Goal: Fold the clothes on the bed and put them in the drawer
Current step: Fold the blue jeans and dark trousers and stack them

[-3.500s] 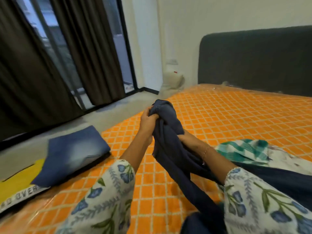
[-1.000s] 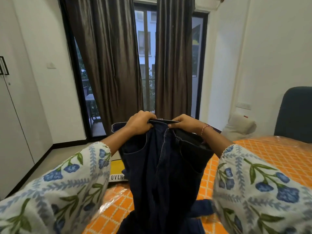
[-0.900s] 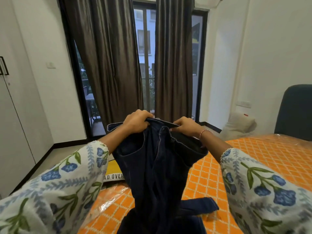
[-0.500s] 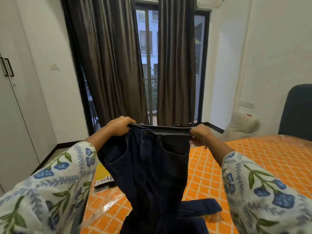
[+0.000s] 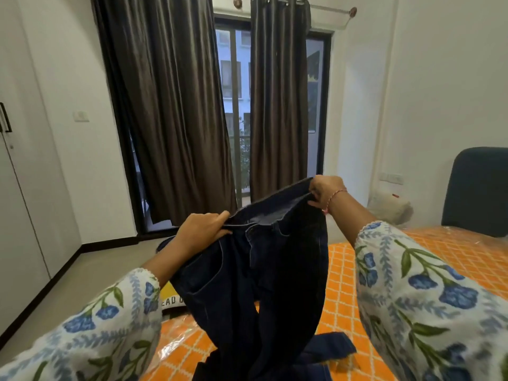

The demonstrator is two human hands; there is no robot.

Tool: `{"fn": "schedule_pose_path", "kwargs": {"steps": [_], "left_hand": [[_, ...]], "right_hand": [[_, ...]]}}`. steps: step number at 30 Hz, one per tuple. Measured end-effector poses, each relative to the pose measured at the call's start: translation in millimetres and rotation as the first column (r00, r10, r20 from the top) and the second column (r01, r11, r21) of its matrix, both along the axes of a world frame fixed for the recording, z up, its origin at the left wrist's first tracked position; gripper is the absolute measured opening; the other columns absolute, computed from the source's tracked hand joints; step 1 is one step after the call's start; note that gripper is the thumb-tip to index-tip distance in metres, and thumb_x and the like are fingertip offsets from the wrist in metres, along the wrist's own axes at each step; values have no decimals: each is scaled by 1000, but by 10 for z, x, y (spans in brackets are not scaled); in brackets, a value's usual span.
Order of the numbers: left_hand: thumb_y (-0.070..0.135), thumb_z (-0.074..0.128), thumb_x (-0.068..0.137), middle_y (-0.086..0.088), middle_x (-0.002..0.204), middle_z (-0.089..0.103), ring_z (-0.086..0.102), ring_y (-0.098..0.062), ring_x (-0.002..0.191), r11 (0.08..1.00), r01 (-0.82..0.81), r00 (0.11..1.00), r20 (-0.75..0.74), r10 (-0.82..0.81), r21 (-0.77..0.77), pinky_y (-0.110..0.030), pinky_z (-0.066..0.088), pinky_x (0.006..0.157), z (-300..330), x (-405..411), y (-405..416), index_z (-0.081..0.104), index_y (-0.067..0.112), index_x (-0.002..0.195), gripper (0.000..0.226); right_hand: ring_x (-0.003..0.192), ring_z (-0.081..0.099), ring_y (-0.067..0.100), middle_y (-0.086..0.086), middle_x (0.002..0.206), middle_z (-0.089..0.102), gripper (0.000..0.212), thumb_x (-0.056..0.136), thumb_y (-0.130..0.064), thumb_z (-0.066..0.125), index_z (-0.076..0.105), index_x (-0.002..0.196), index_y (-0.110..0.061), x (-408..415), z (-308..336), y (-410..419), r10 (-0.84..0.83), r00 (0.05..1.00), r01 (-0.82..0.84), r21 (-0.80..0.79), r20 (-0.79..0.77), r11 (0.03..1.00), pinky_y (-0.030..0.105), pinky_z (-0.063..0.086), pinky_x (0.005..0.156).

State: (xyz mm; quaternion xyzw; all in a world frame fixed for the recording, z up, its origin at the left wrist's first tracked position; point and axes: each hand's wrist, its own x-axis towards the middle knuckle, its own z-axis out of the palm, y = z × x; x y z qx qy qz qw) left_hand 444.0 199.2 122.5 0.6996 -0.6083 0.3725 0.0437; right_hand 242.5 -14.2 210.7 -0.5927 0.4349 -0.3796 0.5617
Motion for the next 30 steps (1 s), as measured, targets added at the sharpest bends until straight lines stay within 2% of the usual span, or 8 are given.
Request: {"fn": "schedule_pose_path", "kwargs": {"steps": [3, 6, 11, 16, 20, 23, 27, 30], "left_hand": [[68, 24, 88, 5, 59, 63, 60, -13, 44, 997, -36, 998, 48, 33, 73, -23, 38, 34, 54, -22, 88, 59, 14, 96, 64], [64, 42, 88, -5, 99, 66, 67, -23, 88, 955, -192, 978, -41, 206, 226, -33, 47, 64, 159, -71, 127, 48, 15, 122, 60], [43, 62, 87, -9, 120, 57, 56, -27, 111, 755, -458, 757, -240, 608, 468, -36, 46, 83, 246, 107, 290, 56, 13, 114, 40], [18, 74, 79, -9, 99, 69, 63, -23, 92, 895, -292, 527, -724, 445, 337, -32, 52, 80, 353, 399, 482, 71, 10, 102, 24], [0, 70, 80, -6, 83, 67, 62, -14, 71, 915, -145, 370, -837, 404, 377, -19, 51, 62, 503, 560, 613, 71, 9, 89, 13], [15, 71, 81, -4, 87, 65, 61, -18, 78, 842, -286, 546, -644, 536, 458, -30, 52, 73, 535, 650, 544, 69, 17, 86, 5], [24, 70, 79, -6, 81, 67, 63, -23, 78, 891, -448, 608, -708, 358, 66, -35, 52, 70, 568, 634, 509, 66, 24, 75, 6], [5, 74, 77, -7, 73, 66, 61, -19, 71, 882, -365, 311, -932, -186, -298, -27, 51, 60, 645, 580, 500, 66, 12, 78, 11]], "right_hand": [[93, 63, 33, 14, 107, 65, 25, 91, -17, 50, 64, 108, -6, -31, -77, -77, -305, 921, 190, -406, -241, 894, 43, 55, 82], [96, 62, 35, 15, 106, 65, 23, 94, -15, 49, 66, 104, -3, -53, -179, -44, -395, 859, 152, -574, -326, 805, 40, 52, 81], [52, 61, 21, 16, 79, 65, 20, 95, -8, 44, 56, 81, -1, -174, -158, -105, -111, 940, -4, -337, -322, 942, 29, 52, 49], [57, 68, 22, 18, 74, 67, 13, 92, -4, 47, 56, 97, 4, -280, -11, -99, 325, 945, -326, 74, 18, 943, 27, 57, 53], [70, 69, 20, 16, 84, 67, 5, 82, 4, 67, 63, 82, 6, -266, -5, -141, 307, 929, -349, -211, -208, 913, 19, 53, 50], [72, 64, 22, 15, 83, 67, 11, 74, 0, 76, 66, 72, -5, -177, -80, -150, 111, 936, -253, -418, -335, 872, 23, 51, 57], [87, 59, 29, 12, 86, 63, 8, 78, -2, 73, 69, 84, 1, -210, -32, -172, 108, 955, -218, -408, -277, 887, 31, 47, 66], [101, 53, 33, 14, 89, 60, 4, 85, -2, 65, 65, 84, 2, -329, 89, -144, 173, 969, -225, -341, -177, 913, 31, 42, 68]]}}
